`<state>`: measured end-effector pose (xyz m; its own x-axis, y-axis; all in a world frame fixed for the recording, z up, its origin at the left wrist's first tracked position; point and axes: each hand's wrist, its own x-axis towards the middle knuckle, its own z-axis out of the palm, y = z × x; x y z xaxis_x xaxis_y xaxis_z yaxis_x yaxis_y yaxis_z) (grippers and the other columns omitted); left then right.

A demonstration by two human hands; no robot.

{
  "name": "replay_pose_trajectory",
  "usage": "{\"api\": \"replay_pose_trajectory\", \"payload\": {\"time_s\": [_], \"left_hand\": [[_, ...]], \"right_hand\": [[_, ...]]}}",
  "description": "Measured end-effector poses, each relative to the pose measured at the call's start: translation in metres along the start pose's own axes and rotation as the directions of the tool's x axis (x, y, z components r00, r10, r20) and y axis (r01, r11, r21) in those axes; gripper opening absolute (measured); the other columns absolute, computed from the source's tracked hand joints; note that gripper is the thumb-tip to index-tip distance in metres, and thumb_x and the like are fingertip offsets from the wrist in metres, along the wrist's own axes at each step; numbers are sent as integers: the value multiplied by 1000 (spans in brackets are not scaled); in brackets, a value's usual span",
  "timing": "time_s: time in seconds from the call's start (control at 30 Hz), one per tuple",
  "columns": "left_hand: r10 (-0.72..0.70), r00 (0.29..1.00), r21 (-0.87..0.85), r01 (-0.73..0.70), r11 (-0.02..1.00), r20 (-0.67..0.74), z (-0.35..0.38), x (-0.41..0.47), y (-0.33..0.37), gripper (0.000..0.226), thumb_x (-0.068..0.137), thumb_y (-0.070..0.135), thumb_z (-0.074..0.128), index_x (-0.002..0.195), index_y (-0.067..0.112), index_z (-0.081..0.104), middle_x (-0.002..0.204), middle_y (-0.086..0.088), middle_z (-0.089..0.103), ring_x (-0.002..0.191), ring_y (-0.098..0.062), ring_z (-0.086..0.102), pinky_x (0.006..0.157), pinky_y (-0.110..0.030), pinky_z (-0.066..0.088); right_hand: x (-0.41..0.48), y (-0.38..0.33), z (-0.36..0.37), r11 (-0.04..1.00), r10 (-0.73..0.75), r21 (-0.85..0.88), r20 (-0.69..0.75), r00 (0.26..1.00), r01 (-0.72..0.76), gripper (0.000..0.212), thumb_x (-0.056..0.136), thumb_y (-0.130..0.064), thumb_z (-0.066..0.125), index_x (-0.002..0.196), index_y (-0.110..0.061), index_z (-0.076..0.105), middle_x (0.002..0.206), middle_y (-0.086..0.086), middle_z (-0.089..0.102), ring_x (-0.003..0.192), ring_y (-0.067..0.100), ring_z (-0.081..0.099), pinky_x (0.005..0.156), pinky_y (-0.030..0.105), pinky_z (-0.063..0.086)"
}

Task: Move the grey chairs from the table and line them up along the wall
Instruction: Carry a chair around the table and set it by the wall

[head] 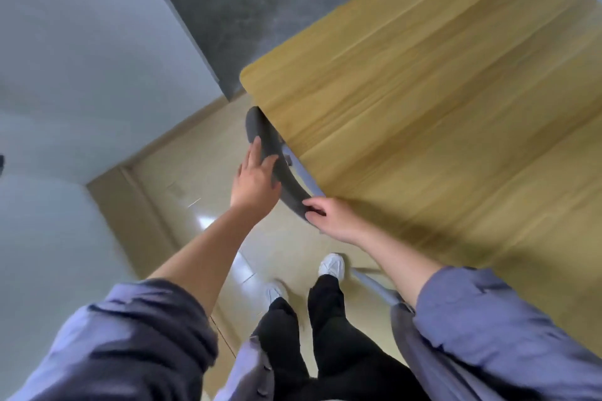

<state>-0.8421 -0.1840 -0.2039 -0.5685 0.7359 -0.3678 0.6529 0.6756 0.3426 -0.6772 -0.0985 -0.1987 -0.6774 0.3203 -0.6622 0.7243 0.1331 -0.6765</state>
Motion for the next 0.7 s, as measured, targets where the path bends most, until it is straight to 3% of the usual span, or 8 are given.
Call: {"api": "replay_pose_trajectory", "payload": {"time_s": [0.07,0.13,0.2,0.23,0.33,0.5,0.57,0.7], "left_hand": [[-87,995,-128,79,989,-54,2,-4,6,71,88,17,57,149,19,22,163,-4,1,130,-34,45,88,-47,50],[-193,979,-331,163,929,-58,3,-3,9,73,89,23,56,150,17,16,158,-8,21,113,-34,57,77,-47,53],[-283,959,-486,244,839,-6,8,0,6,59,88,27,56,138,12,27,127,-14,54,97,-38,61,70,-45,52],[-314,949,-526,279,803,23,10,2,5,49,88,26,56,130,10,33,112,-13,58,91,-38,62,66,-43,51],[-367,926,-665,326,672,84,22,4,-1,27,88,16,56,112,10,45,107,-11,59,88,-33,63,67,-39,56],[-410,850,-798,483,360,330,33,4,5,14,90,11,53,104,7,53,96,-15,67,75,-30,68,69,-38,59],[-425,827,-799,516,310,369,35,0,7,6,91,10,52,97,8,54,85,-12,65,71,-29,68,70,-38,58],[-497,800,-813,512,276,335,39,-7,0,10,91,8,52,101,6,52,93,-14,64,74,-32,67,67,-38,58]], "right_hand": [[-3,7,7,1000,-8,-23,-24,1000,7,42,93,-25,54,133,-16,54,128,8,63,107,26,64,92,41,52],[-5,14,13,998,-30,-60,-39,999,28,42,91,-21,54,133,-18,53,120,9,66,101,30,65,87,45,53],[-4,25,22,974,-79,-218,-37,996,69,54,90,-11,50,143,-20,40,133,7,59,110,31,60,90,39,51],[-3,29,25,946,-104,-314,-48,993,84,63,89,-7,48,148,-23,31,141,4,52,116,30,56,91,35,49],[3,38,35,870,-150,-487,-106,983,81,78,88,1,52,152,-27,18,145,5,47,118,30,54,84,31,45],[11,45,39,831,-176,-548,-102,979,92,83,85,7,50,152,-25,14,138,11,50,117,31,54,86,34,46],[14,50,41,828,-184,-547,-64,981,119,84,85,8,50,153,-24,12,138,11,50,117,31,53,85,32,43],[19,57,45,815,-205,-548,29,978,187,84,87,4,56,153,-20,10,152,10,37,130,29,44,98,33,41]]}}
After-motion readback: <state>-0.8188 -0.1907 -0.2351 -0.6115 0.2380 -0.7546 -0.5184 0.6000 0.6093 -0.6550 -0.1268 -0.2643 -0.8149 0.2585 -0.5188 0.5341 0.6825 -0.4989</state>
